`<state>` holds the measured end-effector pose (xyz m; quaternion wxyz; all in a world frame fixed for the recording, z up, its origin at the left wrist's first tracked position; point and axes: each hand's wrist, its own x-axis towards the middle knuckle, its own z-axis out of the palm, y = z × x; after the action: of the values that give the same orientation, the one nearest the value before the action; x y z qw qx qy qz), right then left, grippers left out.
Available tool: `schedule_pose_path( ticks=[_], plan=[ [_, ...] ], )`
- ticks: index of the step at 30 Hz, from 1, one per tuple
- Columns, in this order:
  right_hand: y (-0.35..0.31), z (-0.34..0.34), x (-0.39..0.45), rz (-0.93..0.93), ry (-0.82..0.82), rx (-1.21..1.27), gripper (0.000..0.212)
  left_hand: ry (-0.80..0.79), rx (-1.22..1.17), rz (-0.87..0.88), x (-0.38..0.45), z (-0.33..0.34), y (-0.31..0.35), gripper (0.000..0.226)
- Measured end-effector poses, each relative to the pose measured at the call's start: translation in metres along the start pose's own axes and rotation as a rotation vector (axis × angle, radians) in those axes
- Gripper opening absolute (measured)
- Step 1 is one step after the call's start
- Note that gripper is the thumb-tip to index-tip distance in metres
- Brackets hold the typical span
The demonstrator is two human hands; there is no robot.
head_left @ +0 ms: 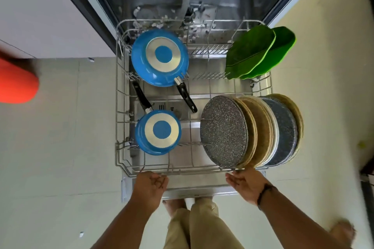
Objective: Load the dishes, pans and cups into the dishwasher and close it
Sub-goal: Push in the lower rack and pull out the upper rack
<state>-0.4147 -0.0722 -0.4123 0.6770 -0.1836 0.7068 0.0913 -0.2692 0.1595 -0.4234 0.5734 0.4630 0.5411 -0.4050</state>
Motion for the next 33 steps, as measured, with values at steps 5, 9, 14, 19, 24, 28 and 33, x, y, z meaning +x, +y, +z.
schedule_pose_path(
  ticks=[5, 9, 14, 19, 24, 28, 33],
  plan=[
    [-0.007, 0.01, -0.001, -0.043, -0.051, 0.148, 0.028, 0.041, -0.157, 0.045, -0.016, 0.031, 0.008, 0.018],
    [-0.034, 0.029, 0.004, -0.083, -0.101, 0.241, 0.024, 0.019, -0.253, 0.129, -0.022, 0.063, 0.03, 0.018],
    [-0.104, 0.072, 0.013, -0.192, -0.19, 0.254, 0.027, -0.104, -0.322, 0.256, -0.024, 0.126, 0.08, 0.017],
    [-0.177, 0.122, 0.019, -0.274, -0.296, 0.257, 0.031, -0.203, -0.246, 0.351, -0.02, 0.188, 0.129, 0.023],
    [-0.244, 0.179, 0.022, -0.4, -0.366, 0.149, 0.033, -0.274, -0.097, 0.458, -0.014, 0.243, 0.182, 0.007],
    [-0.286, 0.217, 0.027, -0.495, -0.341, 0.028, 0.029, -0.326, 0.042, 0.531, -0.006, 0.276, 0.211, 0.013],
    [-0.323, 0.237, 0.022, -0.586, -0.255, -0.268, 0.032, -0.37, 0.201, 0.672, -0.006, 0.309, 0.246, 0.016]
  ],
)
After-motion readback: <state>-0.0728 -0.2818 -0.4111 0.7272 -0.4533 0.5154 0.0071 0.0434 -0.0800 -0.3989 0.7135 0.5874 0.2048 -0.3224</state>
